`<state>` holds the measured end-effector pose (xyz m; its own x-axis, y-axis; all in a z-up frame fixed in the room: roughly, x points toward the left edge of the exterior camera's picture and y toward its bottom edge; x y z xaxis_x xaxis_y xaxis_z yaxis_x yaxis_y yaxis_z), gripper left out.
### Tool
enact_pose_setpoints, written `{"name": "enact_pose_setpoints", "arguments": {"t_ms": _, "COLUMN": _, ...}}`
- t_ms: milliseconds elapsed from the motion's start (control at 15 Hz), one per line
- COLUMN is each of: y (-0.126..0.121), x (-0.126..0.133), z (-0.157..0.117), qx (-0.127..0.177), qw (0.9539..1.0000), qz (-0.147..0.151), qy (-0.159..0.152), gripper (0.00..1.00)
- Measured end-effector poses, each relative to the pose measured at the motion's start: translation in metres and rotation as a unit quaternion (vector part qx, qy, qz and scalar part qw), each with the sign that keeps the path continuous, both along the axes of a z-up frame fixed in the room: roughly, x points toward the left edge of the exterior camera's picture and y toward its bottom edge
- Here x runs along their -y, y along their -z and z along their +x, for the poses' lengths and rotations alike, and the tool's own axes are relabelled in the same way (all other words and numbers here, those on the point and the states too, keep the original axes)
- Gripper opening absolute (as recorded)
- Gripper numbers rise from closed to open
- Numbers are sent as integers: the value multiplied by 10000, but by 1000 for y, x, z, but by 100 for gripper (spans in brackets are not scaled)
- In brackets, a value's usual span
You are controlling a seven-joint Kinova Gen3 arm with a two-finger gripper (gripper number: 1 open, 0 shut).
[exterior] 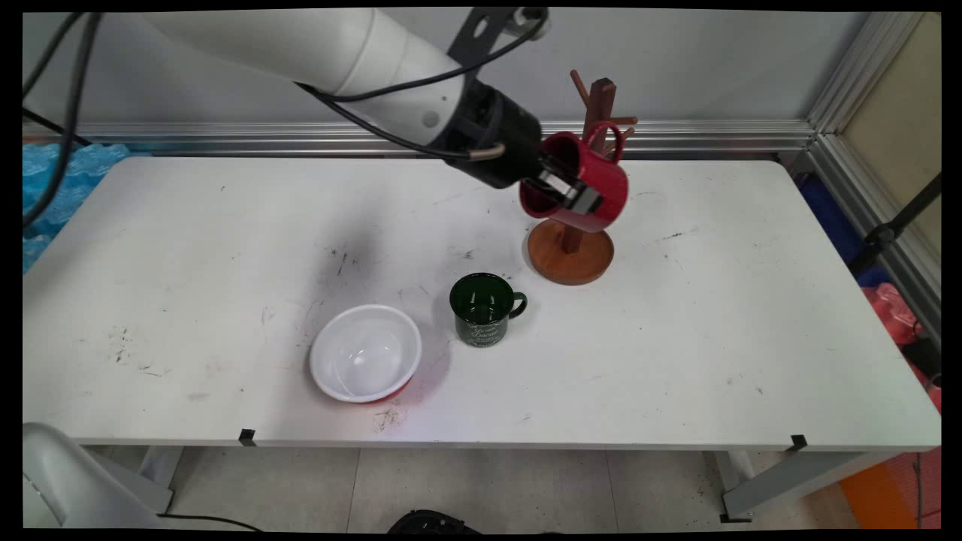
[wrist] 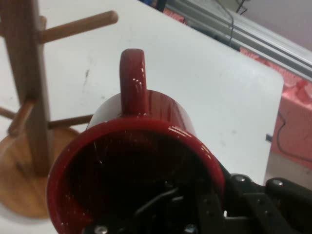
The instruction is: Place the picked object on the table
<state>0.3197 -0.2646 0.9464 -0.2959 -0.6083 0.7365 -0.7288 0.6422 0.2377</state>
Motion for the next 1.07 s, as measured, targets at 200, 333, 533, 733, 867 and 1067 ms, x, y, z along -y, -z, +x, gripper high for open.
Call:
{"name": "enact_pose_setpoints", "arguments": {"t_ms": 200, "y": -5, "x": -9, "z": 14, "qx": 218, "qw": 9997, "qz": -26, "qy": 59, "gripper": 0}}
{"name": "enact_pose_setpoints", "arguments": {"t_ms": 333, "y": -9, "x": -13, "z": 23, "qx": 354, "qw": 9993, "qz": -62, "qy": 105, "gripper": 0}}
{"name": "enact_pose_setpoints", "arguments": {"t_ms": 533, "y": -12, "x": -18, "z": 36, "qx": 547, "qw": 9983, "qz": -108, "qy": 151, "gripper": 0}}
{"name": "enact_pose_setpoints", "arguments": {"t_ms": 733, "y": -15, "x": -21, "z": 51, "qx": 733, "qw": 9970, "qz": -147, "qy": 185, "gripper": 0}}
{"name": "enact_pose_setpoints", "arguments": {"t_ms": 867, "y": -17, "x": -22, "z": 59, "qx": 834, "qw": 9962, "qz": -172, "qy": 191, "gripper": 0}}
{"name": "enact_pose_setpoints", "arguments": {"t_ms": 1067, "y": -20, "x": -22, "z": 74, "qx": 994, "qw": 9947, "qz": -202, "qy": 192, "gripper": 0}}
